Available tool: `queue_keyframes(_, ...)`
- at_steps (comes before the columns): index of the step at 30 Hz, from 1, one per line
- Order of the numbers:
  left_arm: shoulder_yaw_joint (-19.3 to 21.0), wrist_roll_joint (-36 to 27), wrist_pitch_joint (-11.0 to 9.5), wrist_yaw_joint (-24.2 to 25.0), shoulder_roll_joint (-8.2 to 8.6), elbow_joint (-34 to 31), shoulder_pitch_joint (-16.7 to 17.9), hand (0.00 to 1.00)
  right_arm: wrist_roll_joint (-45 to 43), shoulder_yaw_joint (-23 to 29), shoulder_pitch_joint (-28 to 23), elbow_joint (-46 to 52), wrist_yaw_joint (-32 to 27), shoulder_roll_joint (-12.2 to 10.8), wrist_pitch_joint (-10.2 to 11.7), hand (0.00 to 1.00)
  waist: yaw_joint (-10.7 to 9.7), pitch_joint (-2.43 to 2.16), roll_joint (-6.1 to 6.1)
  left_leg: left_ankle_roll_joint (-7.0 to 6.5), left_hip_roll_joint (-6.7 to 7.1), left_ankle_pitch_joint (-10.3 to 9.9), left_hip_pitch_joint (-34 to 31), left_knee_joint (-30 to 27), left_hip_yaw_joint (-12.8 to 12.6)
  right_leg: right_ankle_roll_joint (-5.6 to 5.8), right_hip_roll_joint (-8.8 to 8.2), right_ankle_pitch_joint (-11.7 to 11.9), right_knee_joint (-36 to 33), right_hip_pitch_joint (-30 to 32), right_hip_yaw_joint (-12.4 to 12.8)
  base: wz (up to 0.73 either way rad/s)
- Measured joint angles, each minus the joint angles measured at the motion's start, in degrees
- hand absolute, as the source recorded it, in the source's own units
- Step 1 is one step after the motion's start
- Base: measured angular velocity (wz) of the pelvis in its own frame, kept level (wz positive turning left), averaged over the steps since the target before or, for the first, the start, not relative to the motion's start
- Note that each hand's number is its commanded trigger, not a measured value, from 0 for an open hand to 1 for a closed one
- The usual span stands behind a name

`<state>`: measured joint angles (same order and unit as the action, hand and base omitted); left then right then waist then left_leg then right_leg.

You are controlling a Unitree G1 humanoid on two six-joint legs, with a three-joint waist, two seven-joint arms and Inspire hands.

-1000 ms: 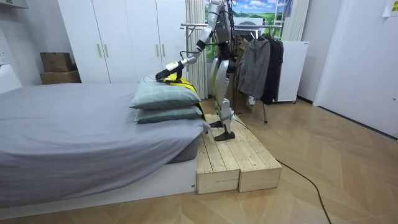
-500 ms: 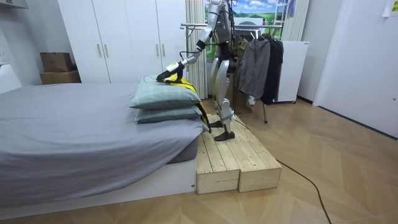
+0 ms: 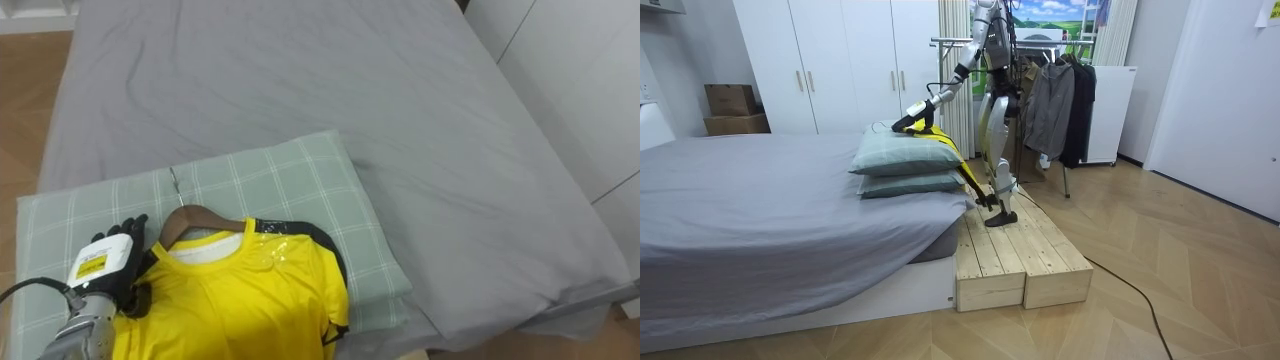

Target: Hang clothes

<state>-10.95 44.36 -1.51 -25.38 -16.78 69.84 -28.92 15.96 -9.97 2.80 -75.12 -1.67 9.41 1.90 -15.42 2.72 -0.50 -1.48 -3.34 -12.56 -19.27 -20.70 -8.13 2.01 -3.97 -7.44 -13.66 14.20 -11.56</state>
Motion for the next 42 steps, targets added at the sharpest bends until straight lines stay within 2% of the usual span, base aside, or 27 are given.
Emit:
queue_keyframes(14,0.0,-4.0,0.7,4.9,-0.09,2.1,-1.0,0.0,0.0,0.0,0.5,-0.8,1.1,0.3,0.0,0.0,-0.2,-0.1,0.43,-0.06,-0.03,0.1,1.1,0.8,-1.3,-0.1,0.06,0.1,-0.1,-0.3,0.8,-0.04)
queue_keyframes(19,-0.1,-4.2,0.9,7.4,-1.0,2.1,-1.3,0.0,-0.5,0.1,0.5,-0.8,1.3,0.7,0.0,0.0,-0.2,-0.08,0.71,-0.11,-0.11,0.1,1.6,0.8,-1.8,-0.1,-0.16,0.1,-0.1,-0.3,0.7,-0.03)
queue_keyframes(21,-1.1,-4.3,1.3,9.3,-1.11,2.1,-1.7,0.0,-0.6,0.1,0.4,-0.8,1.6,1.2,0.0,0.0,-0.3,-0.04,1.21,-0.16,-0.01,0.1,1.7,0.8,-1.8,-0.1,-0.31,0.1,-0.1,-0.3,0.8,0.0)
queue_keyframes(27,-3.9,-4.3,1.9,13.2,-1.44,2.2,-2.4,0.0,-0.6,0.1,0.4,-0.8,1.8,1.7,-0.1,0.0,-0.3,0.01,1.48,-0.29,0.03,0.2,2.2,0.9,-2.4,-0.1,-0.34,0.1,-0.3,-0.4,1.3,-0.04)
queue_keyframes(37,-4.8,-4.3,2.0,16.0,-1.54,3.4,-2.4,0.0,-0.8,0.1,0.4,-0.7,1.8,1.8,-0.2,0.0,-0.5,0.06,1.54,-0.31,0.2,0.2,2.9,1.4,-2.7,-0.19,-0.38,-0.2,-0.5,-1.2,1.7,-0.02)
queue_keyframes(39,-5.1,-4.3,2.4,16.1,-1.55,3.4,-2.4,0.09,-0.9,0.1,0.4,-0.7,1.8,1.8,-0.4,0.0,-0.8,0.05,1.54,-0.32,0.22,0.2,2.8,1.1,-3.2,-0.18,-0.39,-0.3,-0.6,-1.2,1.7,0.06)
queue_keyframes(41,-5.5,-4.3,2.7,16.3,-1.55,3.4,-2.4,0.27,-0.9,0.1,0.5,-0.7,1.8,1.8,-0.6,0.0,-1.1,0.05,1.52,-0.35,0.14,0.2,2.9,0.9,-4.2,-0.18,-0.48,-0.6,-1.0,-1.1,1.7,0.06)
queue_keyframes(42,-6.2,-4.3,2.9,16.4,-1.55,3.4,-2.4,0.4,-0.9,0.1,0.5,-0.6,1.8,1.9,-0.6,0.0,-1.4,0.04,1.54,-0.35,0.14,0.2,3.0,0.9,-4.4,-0.14,-0.53,-0.7,-1.2,-1.1,1.8,0.04)
